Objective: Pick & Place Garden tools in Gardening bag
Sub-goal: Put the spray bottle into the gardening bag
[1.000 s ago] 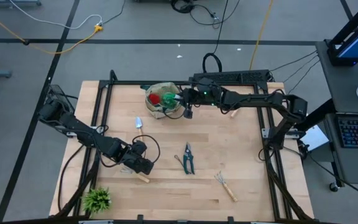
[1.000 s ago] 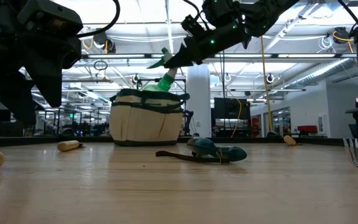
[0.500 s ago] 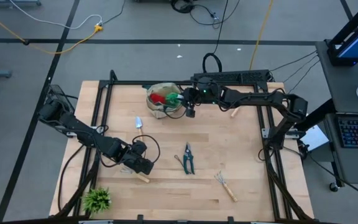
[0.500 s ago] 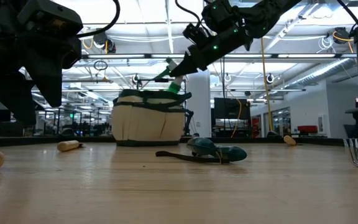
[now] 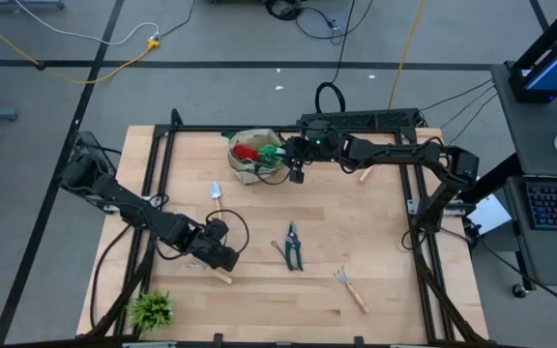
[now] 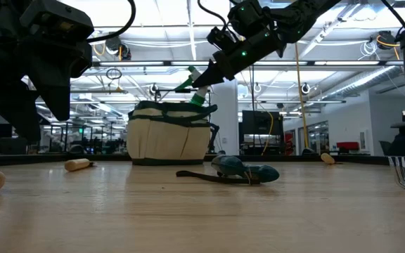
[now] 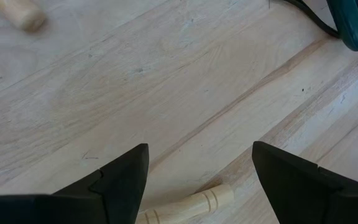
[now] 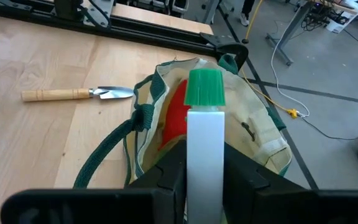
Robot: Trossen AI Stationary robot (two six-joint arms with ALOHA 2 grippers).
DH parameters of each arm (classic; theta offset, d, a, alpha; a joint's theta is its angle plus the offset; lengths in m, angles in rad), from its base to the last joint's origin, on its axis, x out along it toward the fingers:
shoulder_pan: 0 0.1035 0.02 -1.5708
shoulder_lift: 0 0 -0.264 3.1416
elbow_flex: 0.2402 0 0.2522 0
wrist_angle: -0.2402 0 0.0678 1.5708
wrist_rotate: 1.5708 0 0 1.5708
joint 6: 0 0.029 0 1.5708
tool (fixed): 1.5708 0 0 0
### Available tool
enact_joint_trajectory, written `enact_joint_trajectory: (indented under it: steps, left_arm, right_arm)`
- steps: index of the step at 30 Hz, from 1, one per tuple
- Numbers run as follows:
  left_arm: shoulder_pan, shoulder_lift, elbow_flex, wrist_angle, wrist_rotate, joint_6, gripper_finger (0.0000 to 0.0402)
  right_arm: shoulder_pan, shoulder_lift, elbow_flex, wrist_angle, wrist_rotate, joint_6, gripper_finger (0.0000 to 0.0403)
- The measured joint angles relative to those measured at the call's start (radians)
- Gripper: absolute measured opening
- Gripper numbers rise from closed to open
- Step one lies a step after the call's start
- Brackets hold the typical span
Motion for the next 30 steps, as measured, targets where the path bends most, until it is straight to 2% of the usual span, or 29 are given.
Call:
enact_joint_trajectory:
  steps: [17,22,30]
  left_arm:
    - [0.0,0.0,0.0,0.0,0.0,0.0,0.0294]
    - [0.0,0.0,0.0,0.0,0.0,0.0,0.0294]
    - [0.0,0.0,0.0,0.0,0.0,0.0,0.0294]
  right_arm:
    - [0.0,0.0,0.0,0.062,0.006,-0.007,0.0074]
    - [0.001,0.0,-0.001,0.119,0.105,-0.027,0.0075]
    - [0.002,0.0,-0.001,0.164,0.101,-0.034,0.0075]
